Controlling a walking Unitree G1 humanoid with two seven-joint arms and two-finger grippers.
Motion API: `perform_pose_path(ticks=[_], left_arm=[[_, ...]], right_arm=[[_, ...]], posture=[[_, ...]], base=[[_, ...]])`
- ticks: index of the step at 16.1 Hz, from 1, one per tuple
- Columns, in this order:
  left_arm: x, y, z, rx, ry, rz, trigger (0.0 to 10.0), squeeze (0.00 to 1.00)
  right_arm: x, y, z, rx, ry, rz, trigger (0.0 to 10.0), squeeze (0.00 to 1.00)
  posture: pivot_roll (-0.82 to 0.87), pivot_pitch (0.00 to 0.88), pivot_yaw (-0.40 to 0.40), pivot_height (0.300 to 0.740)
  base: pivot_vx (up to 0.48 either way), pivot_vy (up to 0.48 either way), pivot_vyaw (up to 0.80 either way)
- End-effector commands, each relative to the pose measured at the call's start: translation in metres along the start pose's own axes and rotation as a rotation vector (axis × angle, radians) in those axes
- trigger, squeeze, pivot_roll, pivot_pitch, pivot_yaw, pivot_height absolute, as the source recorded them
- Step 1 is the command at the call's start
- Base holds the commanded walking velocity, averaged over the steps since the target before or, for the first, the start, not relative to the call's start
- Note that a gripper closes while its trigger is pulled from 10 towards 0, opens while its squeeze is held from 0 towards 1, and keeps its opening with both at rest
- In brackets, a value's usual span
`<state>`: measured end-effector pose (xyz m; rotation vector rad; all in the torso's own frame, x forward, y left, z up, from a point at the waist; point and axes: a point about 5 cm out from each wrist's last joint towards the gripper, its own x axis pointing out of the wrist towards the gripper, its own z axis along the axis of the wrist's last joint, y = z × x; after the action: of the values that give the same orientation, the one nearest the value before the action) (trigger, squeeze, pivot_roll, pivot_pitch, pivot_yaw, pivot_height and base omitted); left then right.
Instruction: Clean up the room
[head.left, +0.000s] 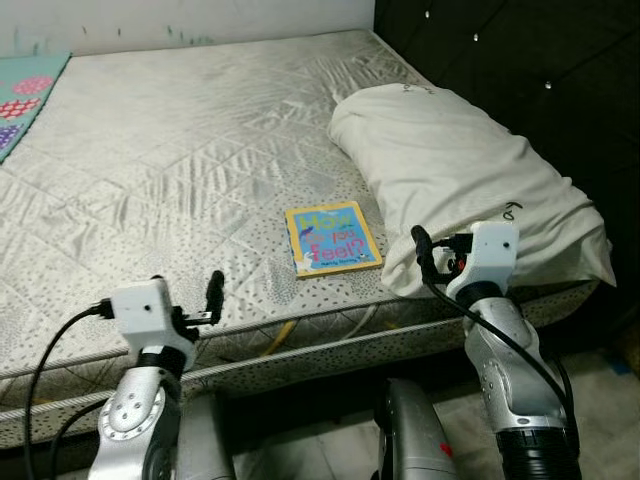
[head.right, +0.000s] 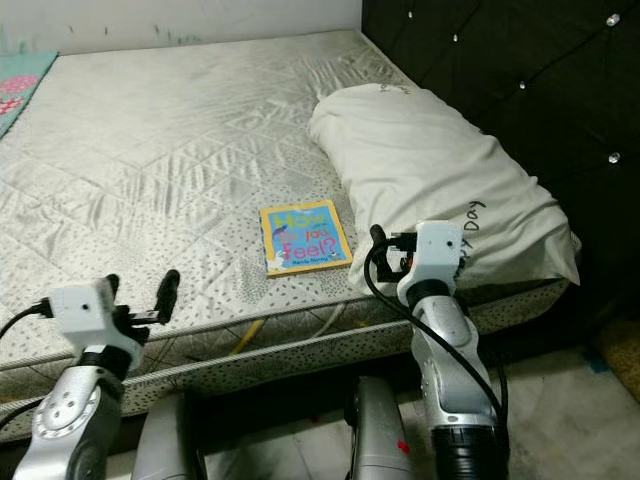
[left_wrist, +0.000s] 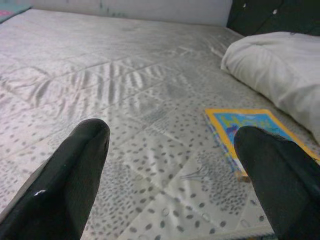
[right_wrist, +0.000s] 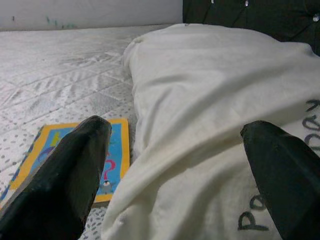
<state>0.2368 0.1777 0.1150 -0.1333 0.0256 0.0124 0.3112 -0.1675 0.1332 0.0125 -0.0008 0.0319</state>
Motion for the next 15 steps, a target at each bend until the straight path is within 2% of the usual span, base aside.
perform_pose_path(ticks=[1,12,15], left_arm=[[0.0033,-0.001,0.0024,0.014,-0.015,0.0,10.0,0.0],[0.011,-0.008,0.0034,0.011,-0.023,-0.033,10.0,0.0],[0.0127,-0.0092,0.0046,0.008,-0.025,-0.031,10.0,0.0]], right_arm=[[0.0046,-0.0026,0.0066,-0.006,-0.03,-0.011,10.0,0.0],[0.0105,-0.008,0.0084,0.007,-0.052,-0.047,10.0,0.0],[0.0097,-0.0102,0.0081,0.007,-0.052,-0.056,10.0,0.0]], posture=[[-0.07,0.0,-0.005,0.595],[-0.07,0.0,0.011,0.733],[-0.07,0.0,0.012,0.74]], base=[[0.0,0.0,0.0],[0.0,0.0,0.0],[0.0,0.0,0.0]])
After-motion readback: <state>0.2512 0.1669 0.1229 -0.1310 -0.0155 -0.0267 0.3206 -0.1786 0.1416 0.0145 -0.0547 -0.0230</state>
